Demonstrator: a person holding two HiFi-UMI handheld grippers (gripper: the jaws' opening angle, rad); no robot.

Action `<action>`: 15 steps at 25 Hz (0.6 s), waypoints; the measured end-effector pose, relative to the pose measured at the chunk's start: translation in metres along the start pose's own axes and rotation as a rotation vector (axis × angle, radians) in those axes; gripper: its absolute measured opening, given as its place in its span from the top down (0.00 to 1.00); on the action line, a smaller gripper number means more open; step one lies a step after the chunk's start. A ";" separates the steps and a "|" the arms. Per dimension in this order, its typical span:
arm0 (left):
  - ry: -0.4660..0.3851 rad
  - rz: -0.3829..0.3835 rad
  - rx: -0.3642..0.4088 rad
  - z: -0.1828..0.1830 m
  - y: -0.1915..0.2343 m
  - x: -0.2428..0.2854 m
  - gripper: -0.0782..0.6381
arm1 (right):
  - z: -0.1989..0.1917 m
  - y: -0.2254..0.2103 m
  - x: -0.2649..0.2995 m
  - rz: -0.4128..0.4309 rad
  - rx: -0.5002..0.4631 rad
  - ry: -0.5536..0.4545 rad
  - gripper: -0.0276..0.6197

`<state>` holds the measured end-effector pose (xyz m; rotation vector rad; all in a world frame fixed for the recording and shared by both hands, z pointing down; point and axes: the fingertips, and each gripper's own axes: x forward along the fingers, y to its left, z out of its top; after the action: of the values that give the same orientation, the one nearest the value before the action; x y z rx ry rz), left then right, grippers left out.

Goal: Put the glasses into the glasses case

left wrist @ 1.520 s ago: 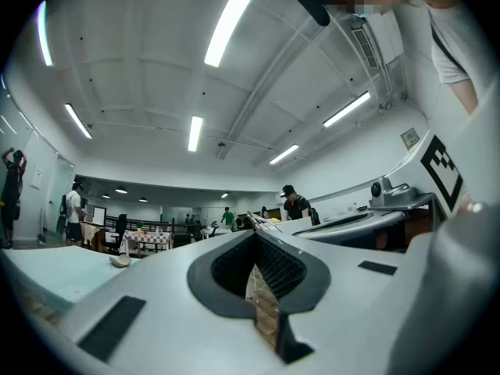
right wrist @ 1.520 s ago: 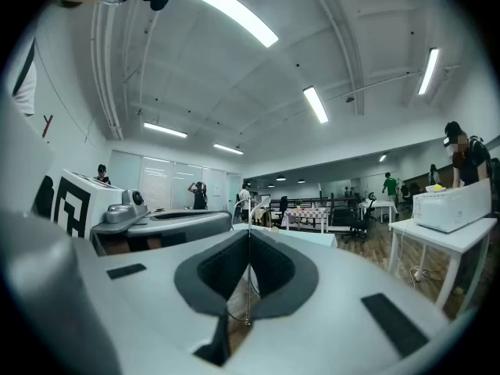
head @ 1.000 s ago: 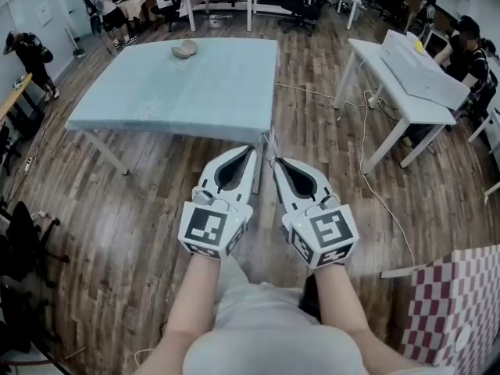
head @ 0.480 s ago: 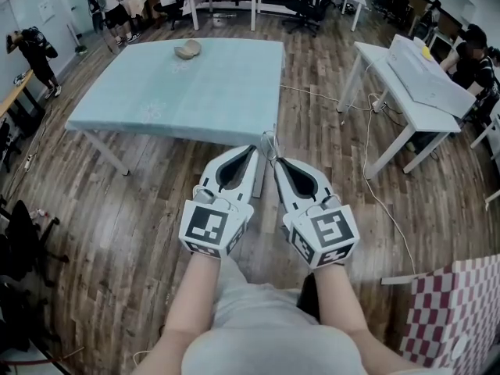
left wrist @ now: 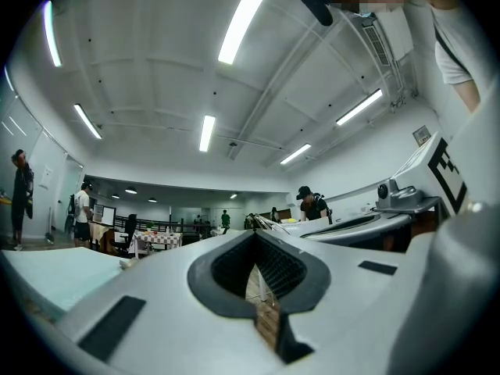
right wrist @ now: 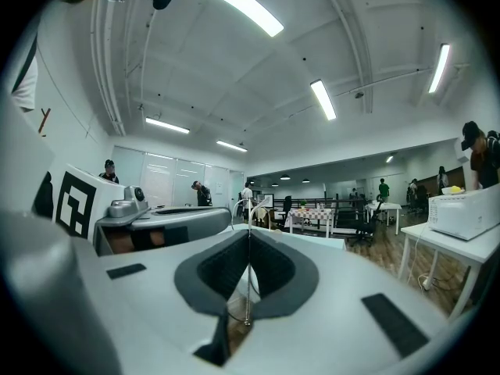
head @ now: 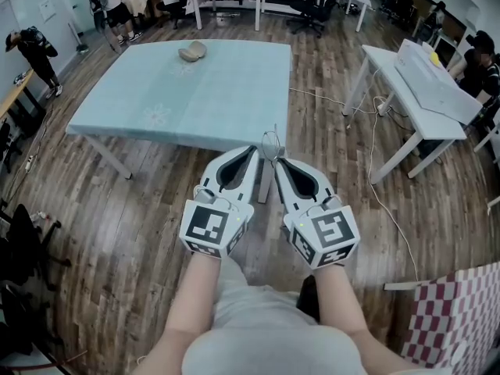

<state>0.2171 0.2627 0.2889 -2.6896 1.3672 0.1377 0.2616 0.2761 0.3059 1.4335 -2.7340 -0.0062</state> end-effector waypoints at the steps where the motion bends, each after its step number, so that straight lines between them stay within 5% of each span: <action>1: 0.002 0.000 -0.001 -0.001 0.005 0.002 0.88 | 0.000 0.000 0.005 0.001 0.002 0.001 0.94; 15: 0.025 0.009 -0.016 -0.012 0.071 0.020 0.88 | -0.003 0.001 0.070 0.004 0.019 0.027 0.94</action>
<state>0.1718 0.2035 0.2933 -2.7073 1.3911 0.1169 0.2218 0.2193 0.3121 1.4218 -2.7226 0.0387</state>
